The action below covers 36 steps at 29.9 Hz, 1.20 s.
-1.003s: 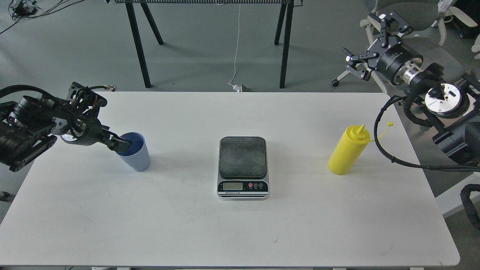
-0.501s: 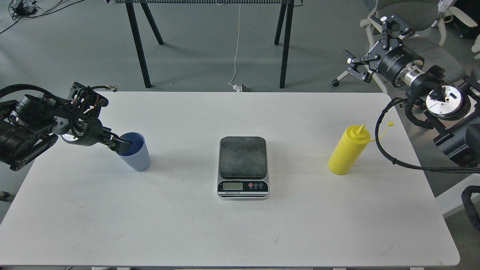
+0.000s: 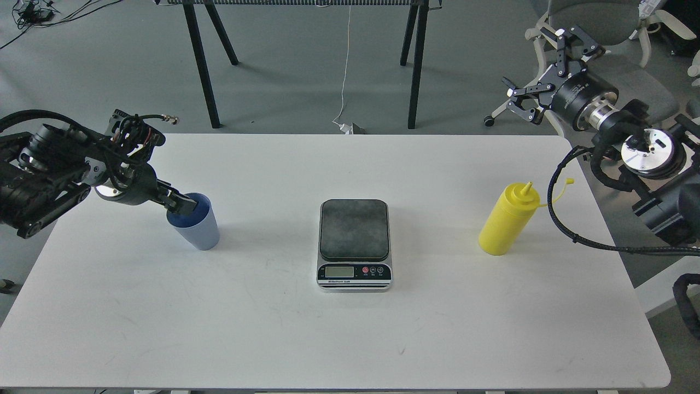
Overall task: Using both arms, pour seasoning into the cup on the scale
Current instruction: 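Close the left gripper on the blue cup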
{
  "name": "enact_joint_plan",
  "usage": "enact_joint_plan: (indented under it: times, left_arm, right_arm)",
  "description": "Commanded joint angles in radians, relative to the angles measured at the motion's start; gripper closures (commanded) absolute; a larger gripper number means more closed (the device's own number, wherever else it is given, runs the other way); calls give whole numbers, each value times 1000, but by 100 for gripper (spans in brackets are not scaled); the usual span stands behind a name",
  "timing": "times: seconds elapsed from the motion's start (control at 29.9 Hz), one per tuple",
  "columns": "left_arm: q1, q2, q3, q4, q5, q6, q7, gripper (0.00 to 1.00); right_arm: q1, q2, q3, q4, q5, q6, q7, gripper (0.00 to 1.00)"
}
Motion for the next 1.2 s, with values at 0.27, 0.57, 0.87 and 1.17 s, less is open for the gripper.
enact_joint_plan:
  times: [0.27, 0.57, 0.87, 1.17]
  left_arm:
    - [5, 5, 5, -3, -14, 0, 0, 31]
    - [4, 11, 8, -5, -13, 0, 0, 44]
    - [2, 14, 47, -8, -6, 0, 0, 49]
    - [2, 14, 50, -9, -6, 0, 0, 59]
  right_arm:
    - [-5, 3, 0, 0, 0, 0, 0, 1]
    - [-11, 6, 1, 0, 0, 0, 0, 1]
    - [-14, 5, 1, 0, 0, 0, 0, 1]
    - [-22, 5, 1, 0, 0, 0, 0, 1]
